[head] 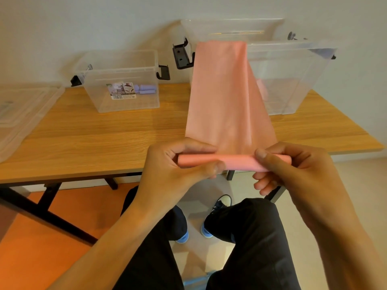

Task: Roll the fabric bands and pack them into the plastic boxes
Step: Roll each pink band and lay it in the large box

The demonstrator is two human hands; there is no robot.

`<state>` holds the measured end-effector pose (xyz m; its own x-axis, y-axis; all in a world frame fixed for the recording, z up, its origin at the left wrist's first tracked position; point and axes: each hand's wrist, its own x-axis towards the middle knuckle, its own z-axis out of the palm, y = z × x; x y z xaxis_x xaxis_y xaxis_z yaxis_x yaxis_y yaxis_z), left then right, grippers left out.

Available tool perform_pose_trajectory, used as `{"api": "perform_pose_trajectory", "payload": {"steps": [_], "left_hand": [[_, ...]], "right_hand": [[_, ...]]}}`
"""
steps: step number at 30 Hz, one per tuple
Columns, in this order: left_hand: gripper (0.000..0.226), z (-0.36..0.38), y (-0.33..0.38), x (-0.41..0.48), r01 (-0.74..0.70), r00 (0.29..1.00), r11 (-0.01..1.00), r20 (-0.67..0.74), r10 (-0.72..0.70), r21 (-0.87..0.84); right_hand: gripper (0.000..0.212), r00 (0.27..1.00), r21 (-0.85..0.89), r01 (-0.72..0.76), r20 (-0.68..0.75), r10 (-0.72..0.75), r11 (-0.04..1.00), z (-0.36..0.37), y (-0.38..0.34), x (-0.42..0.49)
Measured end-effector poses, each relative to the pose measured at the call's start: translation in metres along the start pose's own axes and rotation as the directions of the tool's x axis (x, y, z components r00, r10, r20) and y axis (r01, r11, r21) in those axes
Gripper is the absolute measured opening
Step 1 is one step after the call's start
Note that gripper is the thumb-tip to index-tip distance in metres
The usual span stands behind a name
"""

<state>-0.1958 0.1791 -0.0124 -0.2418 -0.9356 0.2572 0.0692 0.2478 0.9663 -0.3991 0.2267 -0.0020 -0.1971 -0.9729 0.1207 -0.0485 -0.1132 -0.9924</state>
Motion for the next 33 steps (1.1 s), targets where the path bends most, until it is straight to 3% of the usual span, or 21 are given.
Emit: {"api": "perform_pose_trajectory", "payload": {"steps": [5, 9, 16, 23, 27, 30, 33], "left_hand": [[0.016, 0.005, -0.002, -0.002, 0.016, 1.000, 0.995, -0.002, -0.016, -0.095], [0.019, 0.005, -0.003, -0.002, 0.035, 0.999, 0.995, -0.003, -0.036, -0.090], [0.025, -0.001, -0.003, -0.001, -0.007, 1.000, 1.000, -0.015, 0.008, 0.010], [0.016, -0.004, -0.004, -0.010, 0.008, 0.996, 0.999, -0.086, -0.012, -0.051], [0.018, -0.006, -0.005, -0.009, -0.006, 0.997, 1.000, -0.075, 0.004, -0.026], [0.029, -0.006, -0.005, -0.006, 0.012, 1.000, 0.999, -0.005, -0.012, -0.053], [0.025, -0.004, -0.005, -0.005, 0.001, 1.000, 1.000, 0.002, -0.001, -0.025]], "right_hand": [[0.034, 1.000, 0.042, 0.009, 0.024, -0.010, 0.999, 0.000, -0.003, 0.003], [0.018, 0.999, 0.036, 0.023, 0.049, -0.025, 0.999, -0.001, 0.000, 0.006], [0.012, 0.997, 0.036, -0.035, 0.076, 0.032, 0.999, -0.002, -0.004, 0.000], [0.028, 0.988, 0.021, -0.008, 0.154, 0.005, 1.000, 0.004, 0.001, 0.006], [0.014, 0.993, 0.040, 0.039, 0.114, -0.044, 0.998, 0.008, 0.003, 0.003], [0.019, 0.999, 0.017, 0.039, 0.034, -0.040, 0.999, 0.006, 0.001, -0.001], [0.028, 1.000, 0.000, 0.024, 0.011, -0.024, 1.000, 0.003, 0.000, -0.001]]}}
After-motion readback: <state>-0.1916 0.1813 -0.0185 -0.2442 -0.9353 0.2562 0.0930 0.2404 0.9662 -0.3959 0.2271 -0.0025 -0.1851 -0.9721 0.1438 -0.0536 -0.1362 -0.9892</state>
